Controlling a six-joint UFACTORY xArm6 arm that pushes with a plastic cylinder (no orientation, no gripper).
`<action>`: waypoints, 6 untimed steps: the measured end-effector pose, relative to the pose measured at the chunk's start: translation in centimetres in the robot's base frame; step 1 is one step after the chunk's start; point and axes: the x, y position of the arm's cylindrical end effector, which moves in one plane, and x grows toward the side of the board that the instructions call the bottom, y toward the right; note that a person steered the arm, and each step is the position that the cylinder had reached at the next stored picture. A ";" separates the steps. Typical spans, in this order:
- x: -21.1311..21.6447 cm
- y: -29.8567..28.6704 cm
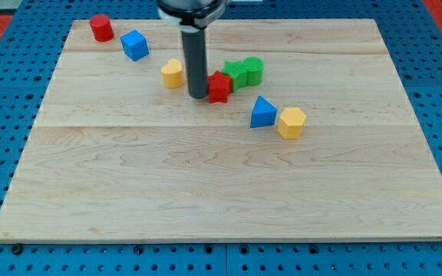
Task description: Point your arm at the red circle
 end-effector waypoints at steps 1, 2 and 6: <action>-2.1 3.5; -5.6 -1.6; -17.8 -10.4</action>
